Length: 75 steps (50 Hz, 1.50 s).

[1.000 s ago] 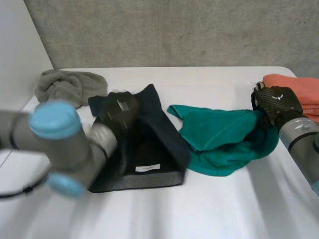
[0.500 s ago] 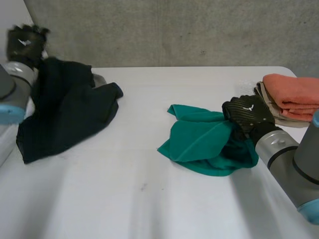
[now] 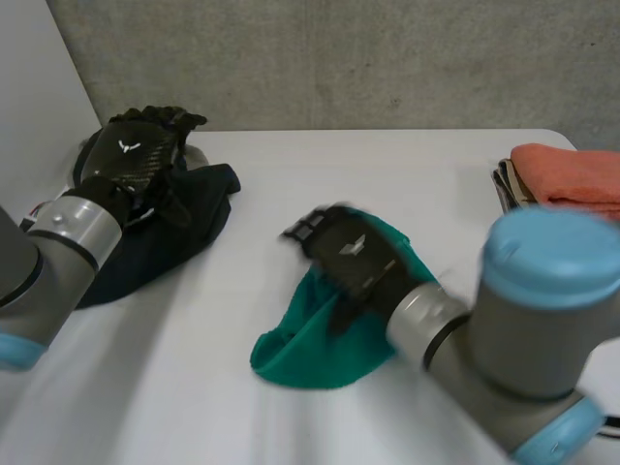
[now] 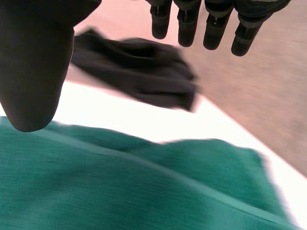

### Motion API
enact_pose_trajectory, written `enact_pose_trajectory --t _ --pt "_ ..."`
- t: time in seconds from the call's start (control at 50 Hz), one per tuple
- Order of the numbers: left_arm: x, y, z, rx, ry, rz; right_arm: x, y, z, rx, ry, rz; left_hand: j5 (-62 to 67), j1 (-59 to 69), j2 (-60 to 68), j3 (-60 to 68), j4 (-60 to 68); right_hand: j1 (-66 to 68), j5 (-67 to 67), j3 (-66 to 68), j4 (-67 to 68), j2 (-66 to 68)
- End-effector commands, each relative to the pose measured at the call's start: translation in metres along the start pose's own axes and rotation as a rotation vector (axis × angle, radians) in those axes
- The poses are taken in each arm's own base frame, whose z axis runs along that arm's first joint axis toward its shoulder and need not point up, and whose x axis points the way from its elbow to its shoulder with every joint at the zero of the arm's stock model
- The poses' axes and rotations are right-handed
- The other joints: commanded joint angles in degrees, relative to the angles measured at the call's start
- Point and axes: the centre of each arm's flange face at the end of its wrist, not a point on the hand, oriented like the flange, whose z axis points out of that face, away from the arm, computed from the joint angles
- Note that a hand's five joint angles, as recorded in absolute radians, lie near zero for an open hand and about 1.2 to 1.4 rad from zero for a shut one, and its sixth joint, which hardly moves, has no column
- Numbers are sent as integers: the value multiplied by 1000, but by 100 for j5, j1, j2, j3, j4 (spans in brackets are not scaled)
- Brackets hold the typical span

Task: Fold the laundry.

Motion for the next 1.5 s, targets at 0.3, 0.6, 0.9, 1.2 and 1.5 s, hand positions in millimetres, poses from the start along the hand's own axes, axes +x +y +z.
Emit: enact_pose_trajectory --t 0.3,0.6,0.9,1.2,1.5 --pt "126 38 -98 -383 345 -70 137 26 -11 -243 169 -97 387 620 502 485 533 -186 -154 -77 -75 -77" --pt "73 57 -87 -423 98 -111 95 36 20 -131 -73 -222 389 623 504 487 536 2153 2184 2261 2264 2262" --pt "48 60 -91 -406 84 -183 62 62 52 -235 -52 -262 -148 85 -34 -51 -2 6041 6072 6149 6151 6150" --pt "45 74 -43 -328 157 -240 82 -83 -22 147 129 -206 -288 -55 -173 -190 -142 6697 6728 6805 6807 6806" --pt "123 94 -16 -343 425 -457 79 -146 -87 287 171 -228 -288 -55 -173 -190 -142 6697 6728 6805 6807 6806"
